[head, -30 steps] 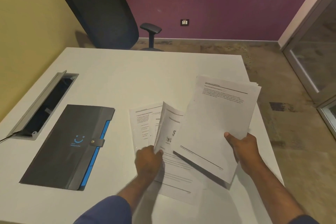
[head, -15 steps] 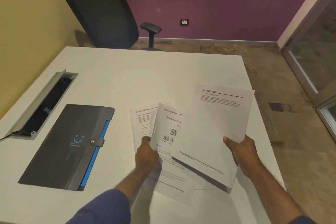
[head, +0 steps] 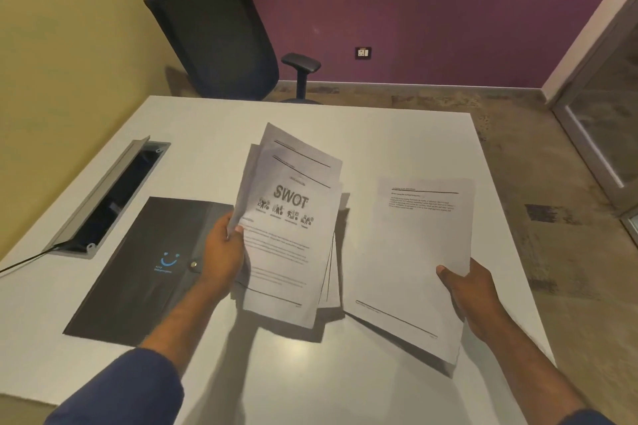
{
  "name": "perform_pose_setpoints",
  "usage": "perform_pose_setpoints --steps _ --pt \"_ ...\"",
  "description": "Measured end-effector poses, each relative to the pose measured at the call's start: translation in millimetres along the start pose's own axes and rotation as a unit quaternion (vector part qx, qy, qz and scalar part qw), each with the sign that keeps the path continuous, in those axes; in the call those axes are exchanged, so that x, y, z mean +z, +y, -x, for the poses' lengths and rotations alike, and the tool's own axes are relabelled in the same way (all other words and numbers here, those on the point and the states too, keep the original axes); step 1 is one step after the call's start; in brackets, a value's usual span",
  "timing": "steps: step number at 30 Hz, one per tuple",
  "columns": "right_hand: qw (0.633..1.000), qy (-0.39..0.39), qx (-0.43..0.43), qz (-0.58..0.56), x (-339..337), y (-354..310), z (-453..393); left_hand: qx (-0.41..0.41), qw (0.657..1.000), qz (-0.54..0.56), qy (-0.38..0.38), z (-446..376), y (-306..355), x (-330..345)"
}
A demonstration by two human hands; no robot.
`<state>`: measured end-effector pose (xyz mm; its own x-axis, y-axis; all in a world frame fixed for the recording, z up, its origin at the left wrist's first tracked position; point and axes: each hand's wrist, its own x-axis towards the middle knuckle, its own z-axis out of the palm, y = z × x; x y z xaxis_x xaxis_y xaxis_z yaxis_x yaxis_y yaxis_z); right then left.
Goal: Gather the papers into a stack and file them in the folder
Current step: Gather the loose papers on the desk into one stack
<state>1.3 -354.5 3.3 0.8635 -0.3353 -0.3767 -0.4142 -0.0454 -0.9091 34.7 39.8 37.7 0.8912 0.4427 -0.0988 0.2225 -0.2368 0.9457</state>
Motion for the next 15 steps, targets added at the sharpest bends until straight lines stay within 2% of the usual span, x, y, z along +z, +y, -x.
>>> perform_pose_setpoints --steps 3,6,12,15 --pt "1.000 -0.024 0.003 -0.003 7.4 -1.5 4.0 -0.056 0.995 0.081 -0.019 0.5 14.0 -5.2" --pt "0.998 -0.059 0.014 -0.026 17.4 -5.7 9.8 -0.116 0.985 0.101 -0.075 6.3 19.0 -1.3" --pt "0.981 -0.135 0.051 -0.130 31.7 -20.7 24.0 -0.147 0.967 -0.048 -0.202 31.7 10.5 29.2" --pt "0.971 -0.186 0.042 -0.143 32.1 -26.5 29.9 -0.142 0.943 -0.063 -0.295 43.1 6.2 38.8"
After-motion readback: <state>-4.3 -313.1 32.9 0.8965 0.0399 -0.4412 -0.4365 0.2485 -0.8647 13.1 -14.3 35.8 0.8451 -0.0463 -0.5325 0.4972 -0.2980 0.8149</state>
